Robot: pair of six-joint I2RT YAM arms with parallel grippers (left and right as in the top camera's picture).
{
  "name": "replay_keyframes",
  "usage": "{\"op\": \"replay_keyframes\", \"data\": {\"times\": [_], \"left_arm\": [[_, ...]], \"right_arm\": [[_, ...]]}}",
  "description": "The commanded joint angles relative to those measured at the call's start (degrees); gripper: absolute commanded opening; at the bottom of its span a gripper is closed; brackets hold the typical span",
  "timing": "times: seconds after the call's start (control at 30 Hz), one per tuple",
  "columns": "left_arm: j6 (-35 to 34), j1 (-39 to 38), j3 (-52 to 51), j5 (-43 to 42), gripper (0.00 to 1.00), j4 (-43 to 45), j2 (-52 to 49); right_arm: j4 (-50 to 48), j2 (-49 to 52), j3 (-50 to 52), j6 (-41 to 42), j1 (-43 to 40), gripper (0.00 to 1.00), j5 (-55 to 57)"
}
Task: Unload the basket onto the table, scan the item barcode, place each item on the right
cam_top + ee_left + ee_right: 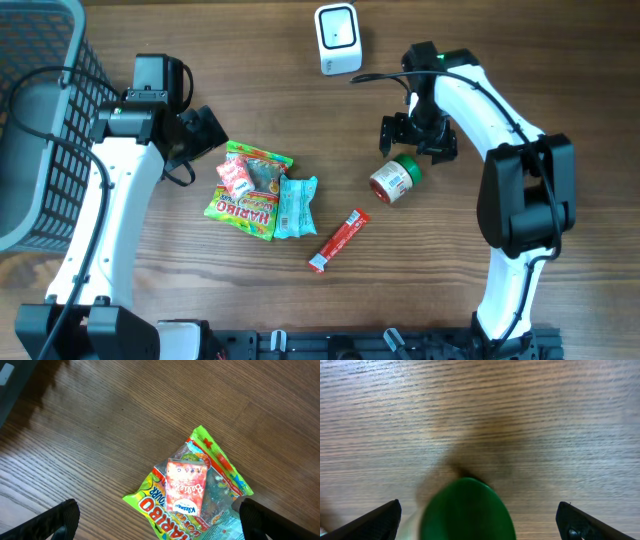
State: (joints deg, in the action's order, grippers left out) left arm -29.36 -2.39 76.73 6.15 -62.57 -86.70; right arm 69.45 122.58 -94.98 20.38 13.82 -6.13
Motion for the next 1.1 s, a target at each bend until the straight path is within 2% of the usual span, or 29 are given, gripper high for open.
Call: {"op": "replay_keyframes", "data": {"times": [0.0, 0.33, 0.43, 0.53, 0.6, 0.73, 1.07], "left_arm": [[0.7, 0.3, 0.0, 0.4, 1.00, 0.2, -0.3], [0.7, 0.3, 0.0, 0.4, 1.00, 0.2, -0.3], [0.7, 0.3, 0.0, 0.4, 1.00, 0.2, -0.3], [0.7, 0.3, 0.0, 0.4, 1.00, 0.2, -0.4], [0.7, 0.3, 0.0, 0.4, 1.00, 0.2, -0.4], [0.7, 0.3, 0.0, 0.4, 1.00, 0.2, -0.4], [0.7, 0.3, 0.0, 0.4, 1.00, 0.2, -0.3]], "right_arm": [[0.3, 0.5, -0.3, 1.8, 1.2, 1.00, -5.5], [3.2, 0.5, 1.9, 15.2, 2.0, 1.00, -10.5], [1.9, 0.5, 1.9, 12.6, 2.0, 1.00, -10.3], [1.7, 0.5, 1.9, 4.5, 2.2, 1.00, -10.3], [1.8, 0.5, 1.9, 2.3, 2.3, 1.00, -10.3], [2.3, 0.5, 0.7, 2.2, 1.4, 1.00, -9.1], [9.4, -3.8, -9.7, 2.4, -3.7, 1.00, -8.9]]}}
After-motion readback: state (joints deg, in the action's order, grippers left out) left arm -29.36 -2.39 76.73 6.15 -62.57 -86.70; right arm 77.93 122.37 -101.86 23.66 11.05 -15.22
